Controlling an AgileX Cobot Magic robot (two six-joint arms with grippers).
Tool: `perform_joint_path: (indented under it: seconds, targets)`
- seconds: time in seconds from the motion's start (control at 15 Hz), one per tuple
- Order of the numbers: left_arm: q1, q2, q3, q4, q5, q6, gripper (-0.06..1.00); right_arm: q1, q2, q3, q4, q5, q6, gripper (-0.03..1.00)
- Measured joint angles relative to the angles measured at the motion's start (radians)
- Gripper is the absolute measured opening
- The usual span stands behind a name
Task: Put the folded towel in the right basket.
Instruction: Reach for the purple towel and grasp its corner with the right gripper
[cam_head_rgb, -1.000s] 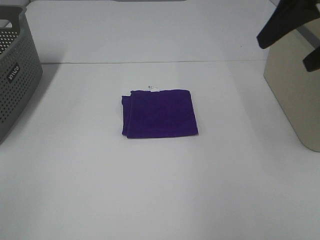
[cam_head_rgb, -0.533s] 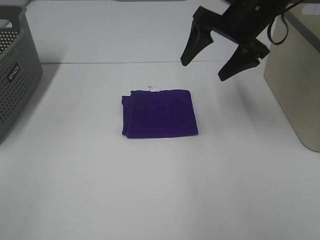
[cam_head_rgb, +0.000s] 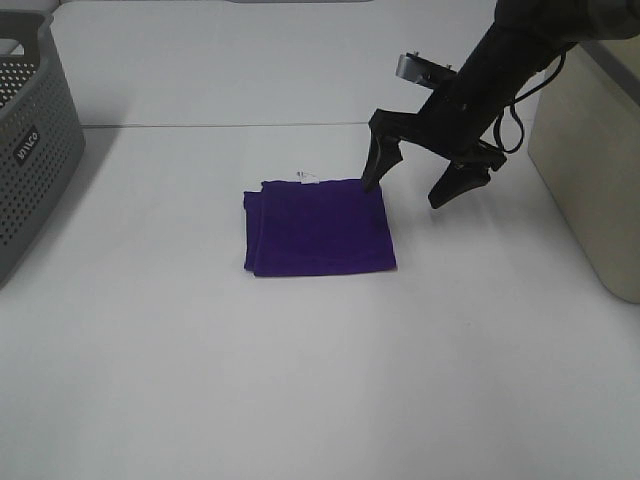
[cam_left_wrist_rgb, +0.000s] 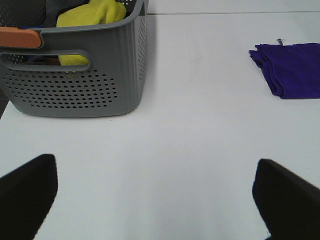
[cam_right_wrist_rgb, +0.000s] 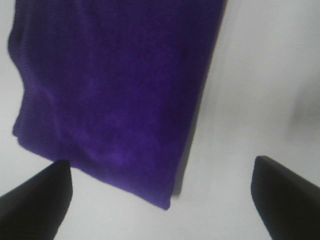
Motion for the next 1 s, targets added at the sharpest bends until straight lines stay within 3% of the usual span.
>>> perform_joint_path:
  seconds: [0.4, 1.0]
  targets:
    - [0.000, 0.000, 0.000, 0.000, 0.000, 0.000, 0.99, -0.009, 0.055, -0.001, -0.067, -0.085, 0.000, 0.94]
    - [0.000, 0.000, 0.000, 0.000, 0.000, 0.000, 0.99, -0.009, 0.103, -0.011, 0.006, -0.089, 0.004, 0.92]
